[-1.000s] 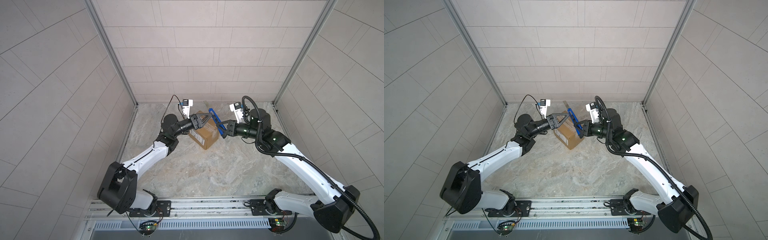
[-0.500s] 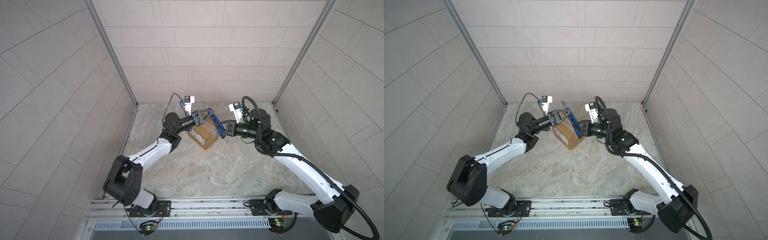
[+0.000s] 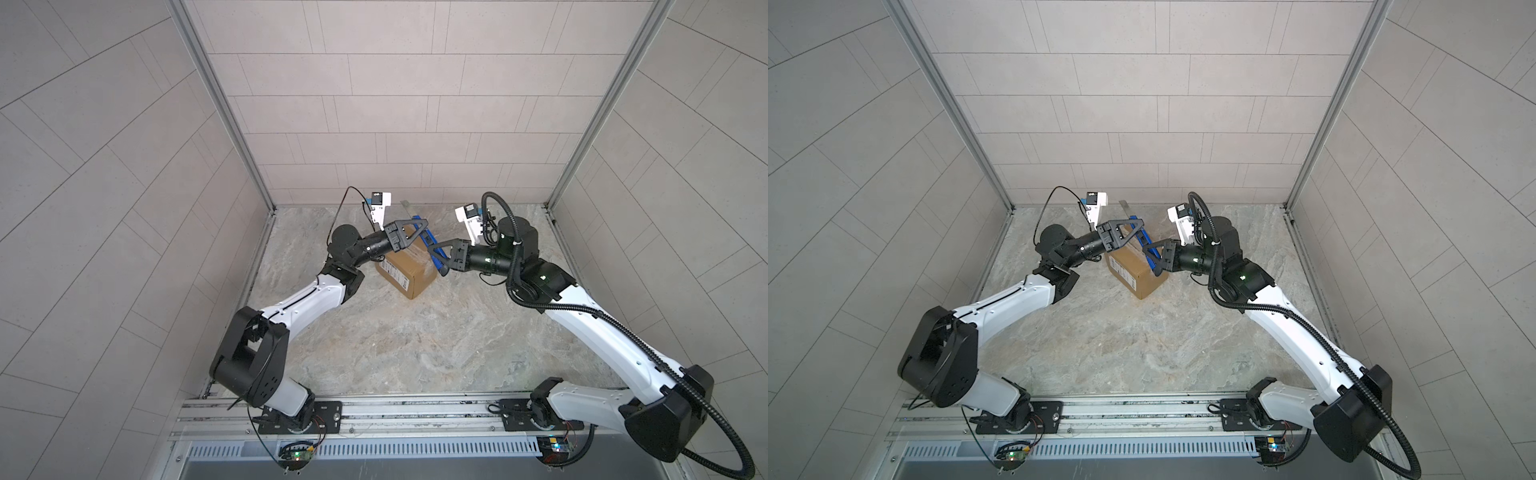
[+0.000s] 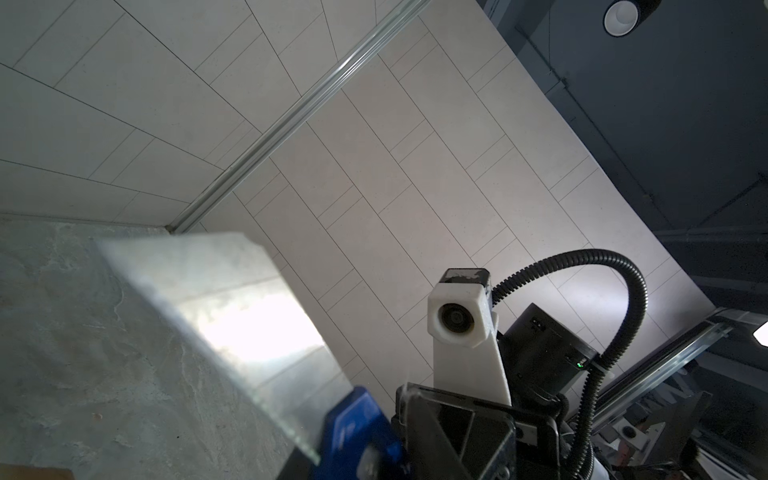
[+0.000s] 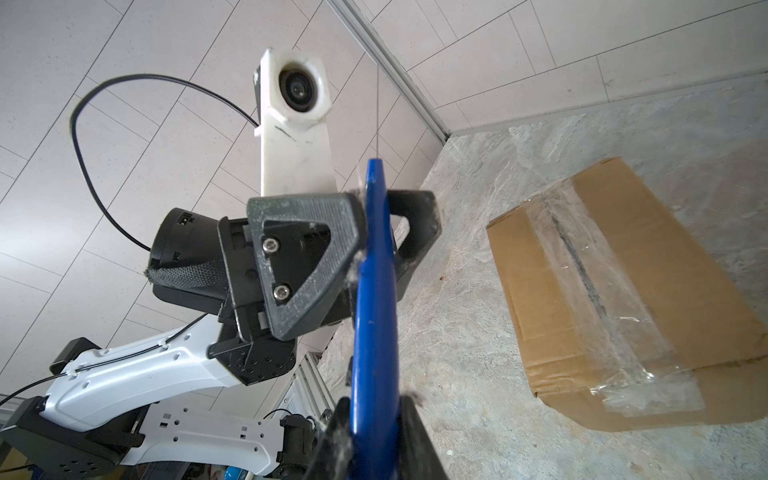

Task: Unpack the express box
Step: 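Grasp the blue cutter with the left gripper from the right gripper, then hold the cutter raised above the box with both grippers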

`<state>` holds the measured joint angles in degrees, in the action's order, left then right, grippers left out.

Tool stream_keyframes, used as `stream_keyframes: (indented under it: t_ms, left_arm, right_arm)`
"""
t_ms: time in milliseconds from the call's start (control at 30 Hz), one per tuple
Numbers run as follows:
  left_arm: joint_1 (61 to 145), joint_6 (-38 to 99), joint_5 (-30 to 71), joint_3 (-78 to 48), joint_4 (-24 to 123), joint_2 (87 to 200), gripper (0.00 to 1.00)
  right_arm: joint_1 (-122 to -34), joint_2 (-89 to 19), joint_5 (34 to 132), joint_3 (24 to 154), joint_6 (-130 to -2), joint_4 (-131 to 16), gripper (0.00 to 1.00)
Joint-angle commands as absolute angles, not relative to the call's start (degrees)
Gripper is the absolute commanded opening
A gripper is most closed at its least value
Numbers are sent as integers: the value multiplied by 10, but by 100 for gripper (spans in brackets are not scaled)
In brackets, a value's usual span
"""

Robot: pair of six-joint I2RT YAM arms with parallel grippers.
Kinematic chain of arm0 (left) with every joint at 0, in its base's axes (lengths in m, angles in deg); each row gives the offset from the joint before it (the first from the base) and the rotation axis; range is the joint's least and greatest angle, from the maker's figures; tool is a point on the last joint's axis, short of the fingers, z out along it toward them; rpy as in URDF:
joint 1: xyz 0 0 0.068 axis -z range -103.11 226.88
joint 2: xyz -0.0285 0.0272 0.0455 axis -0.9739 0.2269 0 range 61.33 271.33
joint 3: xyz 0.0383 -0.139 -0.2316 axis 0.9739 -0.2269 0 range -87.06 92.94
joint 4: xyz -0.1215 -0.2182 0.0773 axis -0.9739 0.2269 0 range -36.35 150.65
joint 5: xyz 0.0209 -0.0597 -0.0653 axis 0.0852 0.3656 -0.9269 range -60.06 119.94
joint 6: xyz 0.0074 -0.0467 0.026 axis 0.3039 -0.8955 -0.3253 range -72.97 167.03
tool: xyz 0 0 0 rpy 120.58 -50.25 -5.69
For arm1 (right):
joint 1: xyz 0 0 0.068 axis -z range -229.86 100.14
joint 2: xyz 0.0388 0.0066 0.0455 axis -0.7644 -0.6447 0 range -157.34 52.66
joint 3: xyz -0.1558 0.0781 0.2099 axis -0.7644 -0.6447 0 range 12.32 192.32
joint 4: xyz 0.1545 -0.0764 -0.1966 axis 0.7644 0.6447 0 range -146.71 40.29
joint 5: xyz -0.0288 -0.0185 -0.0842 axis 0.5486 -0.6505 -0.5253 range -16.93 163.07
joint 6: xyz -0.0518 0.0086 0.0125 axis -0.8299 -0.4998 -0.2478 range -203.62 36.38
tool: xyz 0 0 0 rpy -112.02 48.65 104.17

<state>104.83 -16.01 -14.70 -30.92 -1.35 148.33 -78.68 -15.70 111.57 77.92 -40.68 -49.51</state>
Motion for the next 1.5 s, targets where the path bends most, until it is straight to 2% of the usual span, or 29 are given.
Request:
stream_keyframes:
  t_ms: [0,167,300,400,500,567,700,800,1100,1233,1467]
  left_arm:
    - [1052,-151,-154,-289,-46,1482,21]
    - [1052,-161,-144,-291,-53,1482,12]
    - [1052,-169,-133,-297,-61,1482,0]
    - [1052,-176,-114,-304,-62,1478,0]
    - [1051,-180,-87,-313,-61,1471,0]
    - [1052,-187,-68,-319,-69,1466,0]
    - [1052,-201,-37,-328,-88,1451,0]
    - [1052,-202,-23,-328,-88,1438,0]
    - [1052,-228,8,-343,-129,1423,0]
    - [1052,-240,20,-348,-148,1426,0]
    - [1052,-254,22,-344,-164,1433,0]
  right_arm:
    - [-787,-156,1117,779,-397,-509,0]
    - [-787,-154,1116,778,-395,-509,0]
    - [-787,-152,1113,778,-392,-509,0]
    - [-785,-151,1107,777,-386,-509,1]
    - [-782,-142,1094,779,-374,-512,27]
    - [-779,-131,1084,778,-363,-521,39]
    - [-776,-105,1049,762,-334,-559,55]
    - [-776,-90,1031,723,-289,-635,62]
    - [-790,-71,976,623,-219,-846,62]
    - [-824,-88,960,634,-236,-863,61]
    - [-849,-119,945,642,-237,-904,53]
